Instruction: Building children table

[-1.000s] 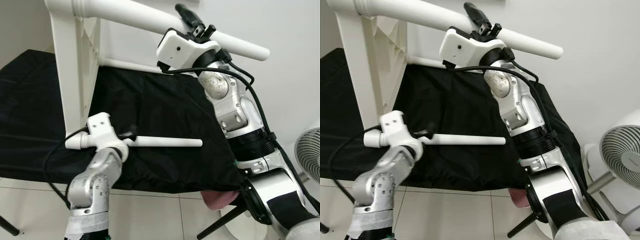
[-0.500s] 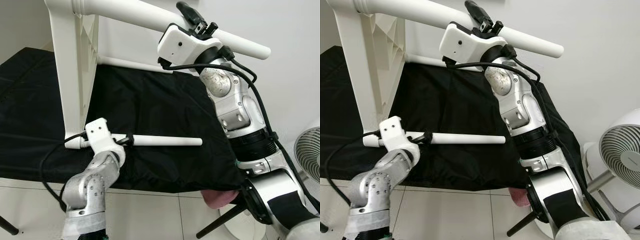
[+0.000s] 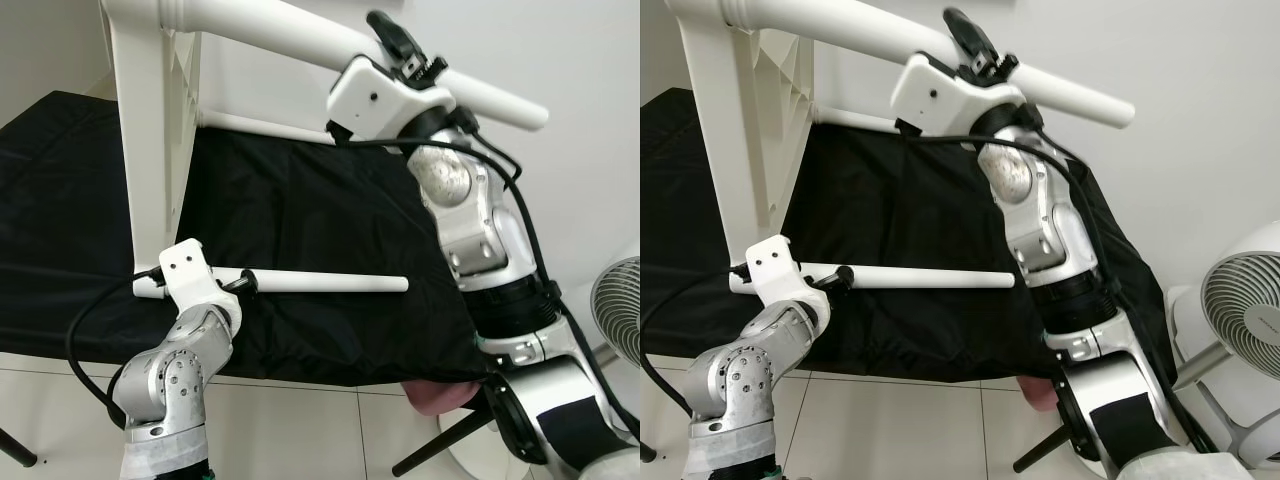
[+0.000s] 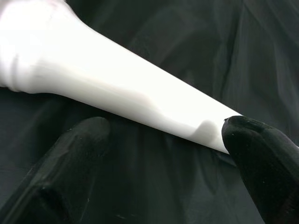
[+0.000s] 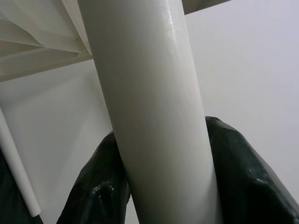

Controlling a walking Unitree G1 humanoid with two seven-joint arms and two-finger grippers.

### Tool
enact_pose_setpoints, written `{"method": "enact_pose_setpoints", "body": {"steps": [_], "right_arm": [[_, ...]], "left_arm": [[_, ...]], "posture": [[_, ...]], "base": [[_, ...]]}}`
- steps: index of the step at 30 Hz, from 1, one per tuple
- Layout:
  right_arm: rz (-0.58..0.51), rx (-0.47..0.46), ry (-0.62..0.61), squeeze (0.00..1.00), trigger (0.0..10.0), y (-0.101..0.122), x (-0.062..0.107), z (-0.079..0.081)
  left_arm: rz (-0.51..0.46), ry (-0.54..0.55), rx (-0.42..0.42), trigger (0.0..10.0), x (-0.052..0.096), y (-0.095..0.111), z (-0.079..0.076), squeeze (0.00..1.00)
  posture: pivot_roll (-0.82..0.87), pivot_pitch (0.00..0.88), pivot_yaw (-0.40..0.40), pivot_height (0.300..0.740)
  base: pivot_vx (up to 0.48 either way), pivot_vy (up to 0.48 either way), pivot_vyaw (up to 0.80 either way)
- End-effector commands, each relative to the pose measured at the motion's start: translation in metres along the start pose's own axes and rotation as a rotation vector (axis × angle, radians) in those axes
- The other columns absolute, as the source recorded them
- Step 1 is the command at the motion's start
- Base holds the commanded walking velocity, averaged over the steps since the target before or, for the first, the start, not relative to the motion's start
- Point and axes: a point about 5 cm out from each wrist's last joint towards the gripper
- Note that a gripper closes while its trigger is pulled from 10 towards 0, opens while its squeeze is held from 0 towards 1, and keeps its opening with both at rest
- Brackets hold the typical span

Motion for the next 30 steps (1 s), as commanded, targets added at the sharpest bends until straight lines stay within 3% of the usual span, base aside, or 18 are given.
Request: {"method": "enact_pose_setpoints", "body": {"steps": [1, 12, 15, 17, 21, 23, 28, 30], "right_arm": [[0.057, -0.155, -0.249, 0.00, 0.0, -0.011, 0.009, -0.031], [0.109, -0.223, -0.369, 0.00, 0.0, -0.016, 0.030, -0.043], [0.109, -0.245, -0.455, 0.00, 0.0, -0.014, 0.038, -0.058], [0.109, -0.245, -0.455, 0.00, 0.0, -0.014, 0.038, -0.058], [0.113, -0.263, -0.488, 0.00, 0.0, -0.012, 0.043, -0.067], [0.120, -0.273, -0.504, 0.00, 0.0, -0.012, 0.044, -0.072], [0.121, -0.274, -0.509, 0.00, 0.0, -0.013, 0.044, -0.073], [0.120, -0.274, -0.518, 0.00, 0.0, -0.013, 0.043, -0.076]], "left_arm": [[0.125, -0.038, 0.098, 10.0, 0.004, -0.028, -0.017, 0.00], [0.156, -0.016, 0.082, 10.0, 0.008, -0.034, -0.014, 0.00], [0.162, 0.034, 0.104, 10.0, 0.010, -0.036, -0.009, 0.00], [0.162, 0.034, 0.104, 10.0, 0.010, -0.036, -0.009, 0.00], [0.104, 0.053, 0.151, 10.0, -0.001, -0.024, -0.010, 0.00], [0.049, 0.045, 0.177, 10.0, -0.010, -0.007, -0.018, 0.00], [0.036, 0.045, 0.185, 10.0, -0.014, -0.001, -0.022, 0.00], [-0.014, 0.034, 0.255, 10.0, -0.027, 0.018, -0.032, 0.00]], "posture": [[-0.04, 0.000, -0.138, 0.740], [-0.05, 0.000, -0.135, 0.740], [-0.05, 0.000, -0.138, 0.740], [-0.05, 0.000, -0.138, 0.740], [-0.06, 0.000, -0.134, 0.740], [-0.06, 0.000, -0.131, 0.740], [-0.06, 0.000, -0.128, 0.740], [-0.06, 0.000, -0.118, 0.740]], "base": [[0.000, 0.000, 0.00], [0.000, 0.000, 0.00], [0.000, 0.000, 0.00], [0.000, 0.000, 0.00], [0.000, 0.000, 0.00], [0.000, 0.000, 0.00], [0.000, 0.000, 0.00], [0.000, 0.000, 0.00]]}}
Point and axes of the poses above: a point about 5 cm out from each wrist's last joint towards the gripper, its own x axis pointing back from the gripper into the wrist, its own y axis along the axis of the wrist's last joint, z = x × y, and after that the axes turned 7 degrees about -x, right-handed
